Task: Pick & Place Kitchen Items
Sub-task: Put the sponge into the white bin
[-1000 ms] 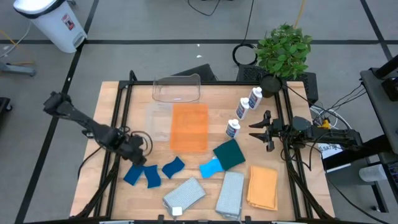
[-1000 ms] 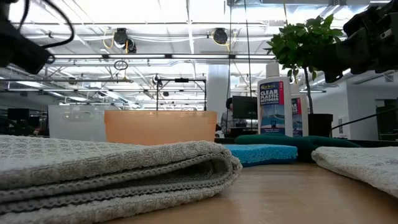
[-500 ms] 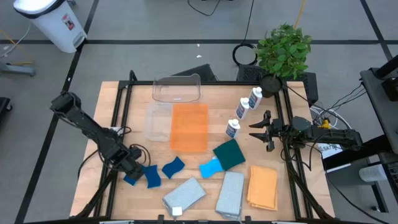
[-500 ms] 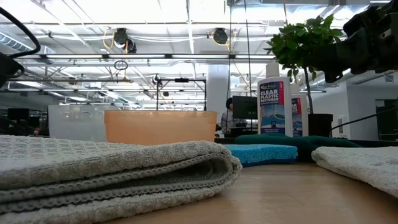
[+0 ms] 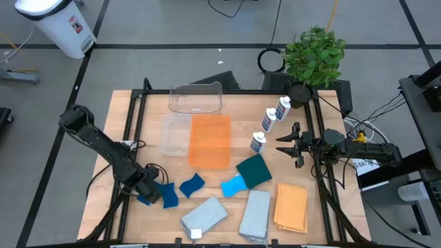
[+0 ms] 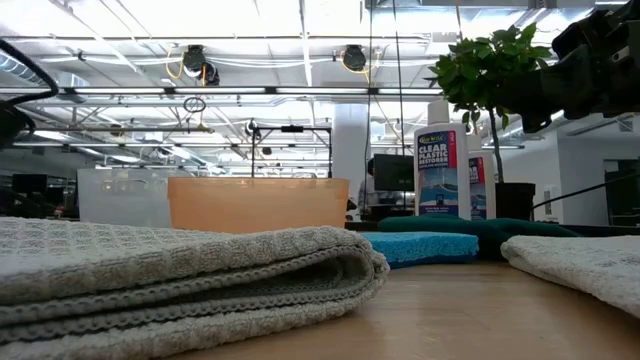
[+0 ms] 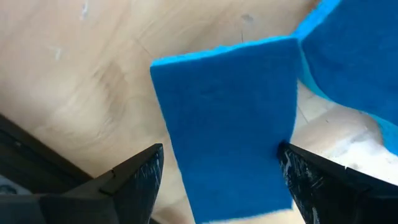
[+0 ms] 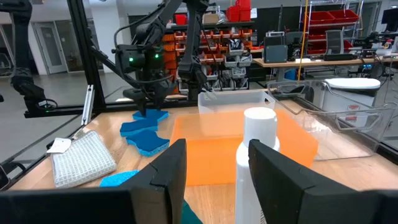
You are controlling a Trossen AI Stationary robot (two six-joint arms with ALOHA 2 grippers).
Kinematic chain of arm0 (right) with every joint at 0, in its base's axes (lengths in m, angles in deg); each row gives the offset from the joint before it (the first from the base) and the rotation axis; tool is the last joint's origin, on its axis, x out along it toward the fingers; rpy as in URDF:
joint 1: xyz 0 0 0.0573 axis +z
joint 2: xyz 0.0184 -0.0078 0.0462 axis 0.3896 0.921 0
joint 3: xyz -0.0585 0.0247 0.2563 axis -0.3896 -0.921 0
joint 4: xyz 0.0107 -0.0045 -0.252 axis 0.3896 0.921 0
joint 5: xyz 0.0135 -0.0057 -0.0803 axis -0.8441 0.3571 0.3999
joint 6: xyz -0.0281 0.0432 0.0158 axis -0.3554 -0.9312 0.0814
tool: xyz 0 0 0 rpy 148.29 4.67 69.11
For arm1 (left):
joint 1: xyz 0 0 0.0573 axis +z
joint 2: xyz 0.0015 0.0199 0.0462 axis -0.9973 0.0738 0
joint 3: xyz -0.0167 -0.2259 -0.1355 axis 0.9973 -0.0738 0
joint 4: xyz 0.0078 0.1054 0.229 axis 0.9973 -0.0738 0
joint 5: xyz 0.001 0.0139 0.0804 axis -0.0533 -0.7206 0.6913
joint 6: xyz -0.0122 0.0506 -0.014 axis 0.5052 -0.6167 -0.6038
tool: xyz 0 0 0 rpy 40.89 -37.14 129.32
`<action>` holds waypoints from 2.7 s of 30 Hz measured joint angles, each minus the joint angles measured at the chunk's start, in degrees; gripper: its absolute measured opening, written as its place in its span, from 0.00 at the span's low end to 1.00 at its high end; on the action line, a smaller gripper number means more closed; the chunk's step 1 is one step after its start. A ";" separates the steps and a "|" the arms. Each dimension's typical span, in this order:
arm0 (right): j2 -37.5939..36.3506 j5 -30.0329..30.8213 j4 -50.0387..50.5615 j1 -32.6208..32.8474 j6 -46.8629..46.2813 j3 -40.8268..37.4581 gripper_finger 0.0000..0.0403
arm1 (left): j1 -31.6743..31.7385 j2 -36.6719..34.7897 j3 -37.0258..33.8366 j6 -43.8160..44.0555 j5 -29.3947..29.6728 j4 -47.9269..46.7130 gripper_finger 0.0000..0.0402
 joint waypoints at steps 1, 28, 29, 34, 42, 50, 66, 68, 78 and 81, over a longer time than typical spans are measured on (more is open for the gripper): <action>0.01 0.00 0.00 -0.01 -0.02 0.01 0.36 | -0.13 0.54 0.02 0.00 1.05 0.24 0.79; 0.02 0.00 0.00 -0.02 -0.02 0.02 0.36 | 2.65 -2.81 -0.12 -13.57 -7.11 1.77 0.10; 0.02 0.00 0.00 0.00 -0.02 0.00 0.36 | 3.15 -3.85 -0.14 -13.55 -7.04 1.32 0.05; 0.02 0.00 0.00 -0.01 -0.01 0.01 0.36 | 4.99 -10.39 0.69 -12.06 -3.54 1.51 0.07; 0.01 0.00 0.00 -0.02 -0.01 0.02 0.36 | 6.11 -19.26 7.28 -19.36 17.83 1.54 0.03; 0.00 0.00 0.00 -0.01 -0.02 0.00 0.36 | 9.56 -23.67 13.10 -33.79 43.27 4.82 0.06; 0.01 0.00 0.00 0.00 -0.01 0.01 0.36 | 26.19 -23.85 13.68 -57.44 59.62 19.41 0.02; 0.00 0.00 0.00 -0.02 -0.02 0.02 0.36 | 28.57 -23.85 13.68 -57.29 59.62 19.20 0.02; 0.00 0.00 0.00 -0.02 0.00 0.00 0.36 | 37.76 -21.69 12.64 -56.41 58.16 18.41 0.04; 0.01 0.00 0.00 -0.01 -0.01 0.02 0.36 | 39.53 -20.64 12.20 -56.16 56.27 17.96 0.02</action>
